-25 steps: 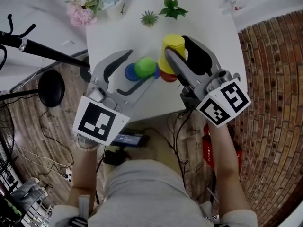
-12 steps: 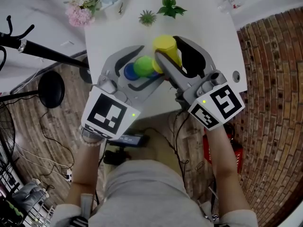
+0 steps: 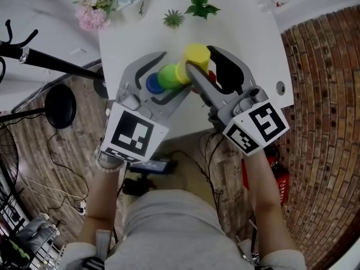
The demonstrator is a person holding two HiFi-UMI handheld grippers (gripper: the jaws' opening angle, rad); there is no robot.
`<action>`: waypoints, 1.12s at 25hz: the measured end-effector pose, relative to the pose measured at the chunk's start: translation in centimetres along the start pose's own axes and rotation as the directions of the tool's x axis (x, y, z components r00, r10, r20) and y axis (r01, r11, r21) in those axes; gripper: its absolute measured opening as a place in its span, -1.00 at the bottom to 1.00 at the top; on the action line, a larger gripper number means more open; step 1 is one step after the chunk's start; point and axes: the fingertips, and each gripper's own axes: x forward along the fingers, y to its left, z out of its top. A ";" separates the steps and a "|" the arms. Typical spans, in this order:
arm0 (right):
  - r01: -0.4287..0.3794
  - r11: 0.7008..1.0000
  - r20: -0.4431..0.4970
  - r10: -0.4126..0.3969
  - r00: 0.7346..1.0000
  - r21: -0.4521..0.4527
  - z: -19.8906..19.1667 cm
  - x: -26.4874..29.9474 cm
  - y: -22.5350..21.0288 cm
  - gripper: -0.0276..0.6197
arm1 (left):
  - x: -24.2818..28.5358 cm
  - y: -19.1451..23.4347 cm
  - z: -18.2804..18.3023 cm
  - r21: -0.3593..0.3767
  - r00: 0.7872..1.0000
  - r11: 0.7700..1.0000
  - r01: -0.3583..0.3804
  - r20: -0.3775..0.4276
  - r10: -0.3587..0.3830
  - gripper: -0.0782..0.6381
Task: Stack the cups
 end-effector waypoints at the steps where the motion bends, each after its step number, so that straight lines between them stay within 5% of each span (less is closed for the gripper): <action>1: 0.004 1.000 -0.003 -0.004 1.000 0.000 -0.1 -0.1 0.0 -0.26 | 0.0 0.0 -0.1 0.006 1.000 1.000 0.001 -0.006 -0.001 0.10; 28: 0.028 0.993 -0.030 -0.032 0.999 -0.112 -3.0 -0.6 0.2 -0.25 | 0.4 -0.8 -2.4 0.029 0.999 0.999 0.024 -0.046 -0.023 0.10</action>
